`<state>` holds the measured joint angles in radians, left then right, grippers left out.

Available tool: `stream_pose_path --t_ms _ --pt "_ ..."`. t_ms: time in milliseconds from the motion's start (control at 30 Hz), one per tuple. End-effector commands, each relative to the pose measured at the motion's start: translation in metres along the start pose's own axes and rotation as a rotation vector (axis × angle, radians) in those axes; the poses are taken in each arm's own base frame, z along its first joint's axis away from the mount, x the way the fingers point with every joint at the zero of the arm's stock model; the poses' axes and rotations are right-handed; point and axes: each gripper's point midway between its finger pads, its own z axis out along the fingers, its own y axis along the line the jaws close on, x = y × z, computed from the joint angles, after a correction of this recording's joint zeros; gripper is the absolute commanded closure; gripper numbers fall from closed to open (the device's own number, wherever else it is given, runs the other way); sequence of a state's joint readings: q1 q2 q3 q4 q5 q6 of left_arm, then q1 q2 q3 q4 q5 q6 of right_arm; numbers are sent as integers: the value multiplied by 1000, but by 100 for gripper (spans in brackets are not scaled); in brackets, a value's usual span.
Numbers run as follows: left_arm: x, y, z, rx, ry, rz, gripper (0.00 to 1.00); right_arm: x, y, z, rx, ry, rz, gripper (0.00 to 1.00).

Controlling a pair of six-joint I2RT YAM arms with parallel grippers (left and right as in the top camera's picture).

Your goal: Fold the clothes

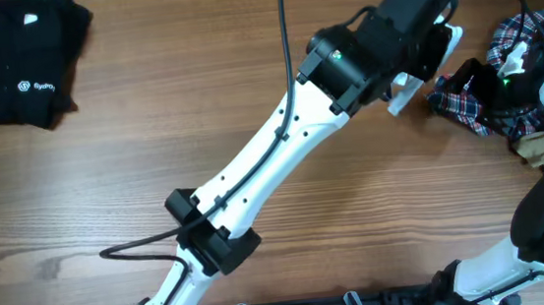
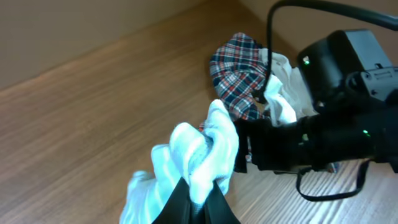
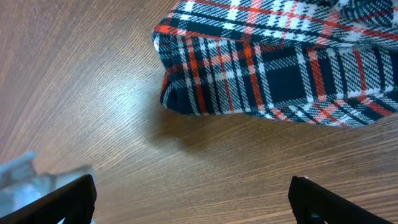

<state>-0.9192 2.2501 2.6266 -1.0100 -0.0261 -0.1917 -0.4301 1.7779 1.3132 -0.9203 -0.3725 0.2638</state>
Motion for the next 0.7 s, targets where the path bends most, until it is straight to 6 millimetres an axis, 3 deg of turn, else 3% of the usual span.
stream_pose_path --t_ms 0,100,233,300,433,567,667 --pt "-9 24 -10 -47 -18 -117 96 -1 0 -9 8 -24 4 0" --pt "-7 66 6 -96 -6 -246 95 0 5 -9 -19 -15 5 1" --pt "14 133 40 -178 56 -364 90 3 6 -9 -27 -5 26 1" --pt "32 164 59 -187 105 -415 82 3 7 -10 -30 -3 27 1" --pt "70 230 87 -225 190 -523 80 4 9 -13 -40 -8 50 1" --pt "104 284 98 -300 249 -607 84 4 15 -21 -56 -26 45 1" --pt "112 319 88 -338 253 -660 88 3 17 -26 -61 -39 43 1"
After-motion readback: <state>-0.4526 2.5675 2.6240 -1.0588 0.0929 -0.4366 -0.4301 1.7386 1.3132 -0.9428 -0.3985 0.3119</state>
